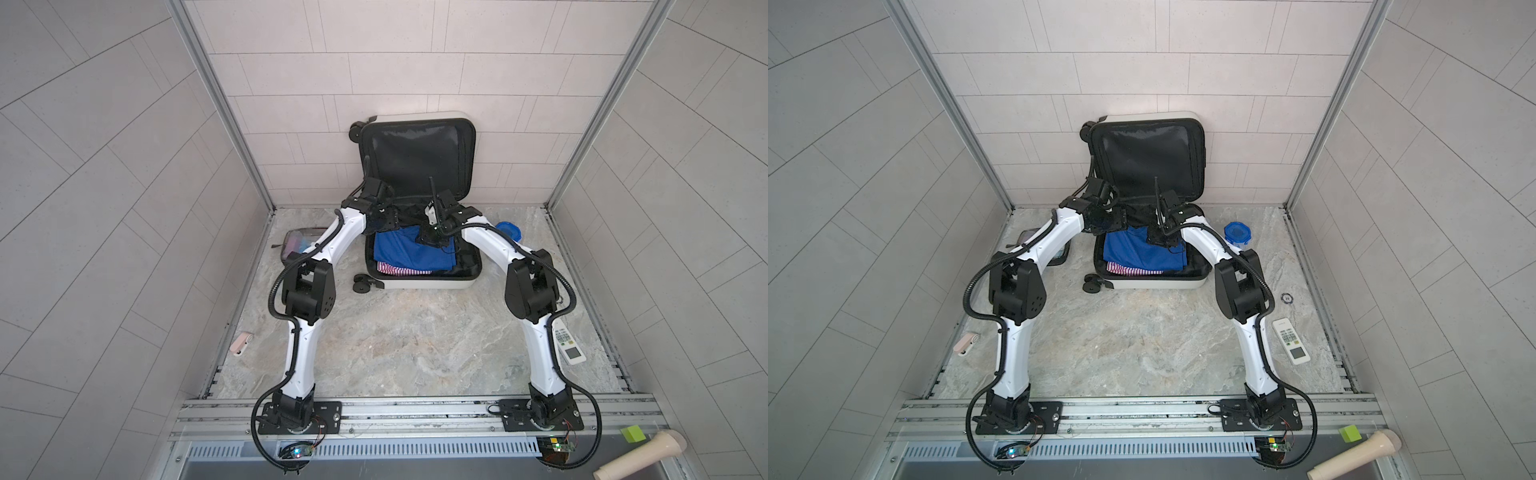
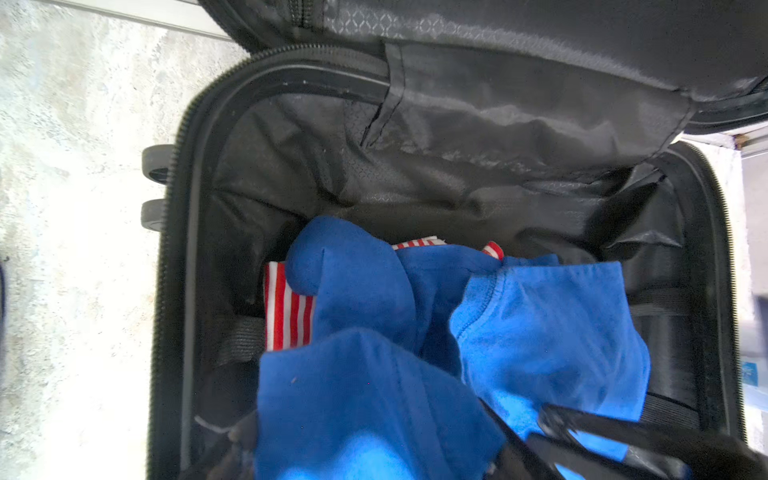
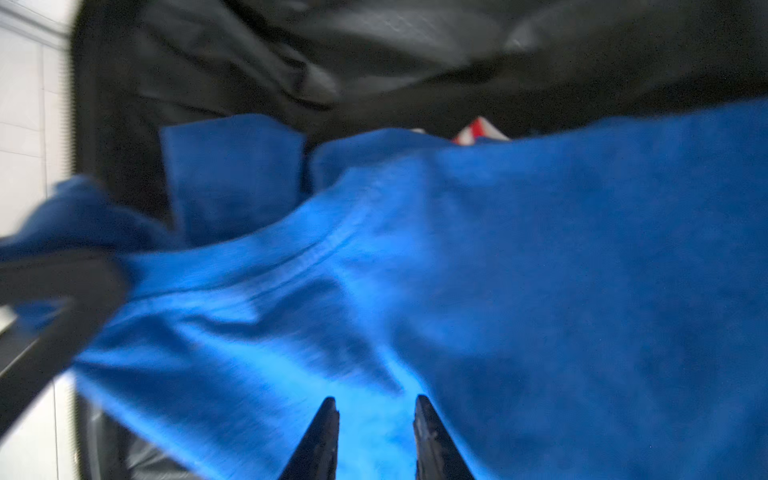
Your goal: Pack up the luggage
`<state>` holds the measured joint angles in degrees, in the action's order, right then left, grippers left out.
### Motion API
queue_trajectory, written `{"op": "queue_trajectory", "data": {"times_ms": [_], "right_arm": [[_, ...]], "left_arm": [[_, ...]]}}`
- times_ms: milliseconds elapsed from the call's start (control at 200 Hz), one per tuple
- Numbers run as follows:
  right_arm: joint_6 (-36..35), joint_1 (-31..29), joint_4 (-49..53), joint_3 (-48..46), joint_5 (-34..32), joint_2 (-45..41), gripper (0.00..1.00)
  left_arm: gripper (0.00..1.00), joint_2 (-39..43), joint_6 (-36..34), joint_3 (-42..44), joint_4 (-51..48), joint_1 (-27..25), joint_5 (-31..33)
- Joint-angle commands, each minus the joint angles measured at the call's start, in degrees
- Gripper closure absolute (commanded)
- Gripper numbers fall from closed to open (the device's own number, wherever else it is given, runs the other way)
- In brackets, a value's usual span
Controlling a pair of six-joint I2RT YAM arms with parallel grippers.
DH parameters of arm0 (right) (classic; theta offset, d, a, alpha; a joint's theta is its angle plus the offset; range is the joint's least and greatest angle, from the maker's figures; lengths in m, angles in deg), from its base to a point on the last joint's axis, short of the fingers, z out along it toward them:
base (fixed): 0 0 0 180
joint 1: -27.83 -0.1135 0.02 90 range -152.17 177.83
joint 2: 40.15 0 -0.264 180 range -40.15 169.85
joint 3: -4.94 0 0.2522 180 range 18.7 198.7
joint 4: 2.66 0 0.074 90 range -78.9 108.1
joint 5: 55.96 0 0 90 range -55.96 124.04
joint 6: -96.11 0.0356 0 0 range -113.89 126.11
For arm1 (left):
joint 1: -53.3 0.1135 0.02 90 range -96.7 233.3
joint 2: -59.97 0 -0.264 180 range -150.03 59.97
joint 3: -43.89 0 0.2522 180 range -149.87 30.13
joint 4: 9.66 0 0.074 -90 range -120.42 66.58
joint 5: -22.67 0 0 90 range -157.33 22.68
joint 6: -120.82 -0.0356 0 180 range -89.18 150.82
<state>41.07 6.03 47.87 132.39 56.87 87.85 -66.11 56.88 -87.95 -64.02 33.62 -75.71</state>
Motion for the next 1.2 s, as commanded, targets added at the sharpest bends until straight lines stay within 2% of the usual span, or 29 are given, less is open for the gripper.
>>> {"op": "queue_trajectory", "data": {"times_ms": [0,270,530,691,906,1071,1191], "right_arm": [[1.7,0.4,-0.8,1.4,-1.3,1.7,0.68],[2.4,0.6,-2.4,-1.5,-2.0,2.9,0.69],[2.2,0.6,-3.0,-2.4,-1.8,2.5,0.68],[1.7,0.7,-2.5,-0.7,-0.9,0.8,0.61],[0.7,0.7,0.4,3.0,-0.7,-4.0,0.46],[-1.9,0.9,4.2,3.6,-2.8,-10.7,0.36],[-3.9,2.3,7.7,2.0,-4.7,-16.5,0.33]], "left_arm": [[0.23,-0.5,-0.5,-2.8,-1.6,0.6,0.3],[0.16,2.2,-0.6,-4.3,-2.1,2.9,-1.1],[0.16,5.4,-0.7,-4.4,-2.4,3.9,-2.4],[0.26,8.9,-0.9,1.0,-1.5,2.1,-2.8],[0.34,10.7,1.7,12.3,6.0,-1.4,-3.3],[0.38,7.5,4.3,13.8,9.2,-2.2,-4.1],[0.38,5.1,5.1,13.1,10.0,-2.3,-4.3]]}}
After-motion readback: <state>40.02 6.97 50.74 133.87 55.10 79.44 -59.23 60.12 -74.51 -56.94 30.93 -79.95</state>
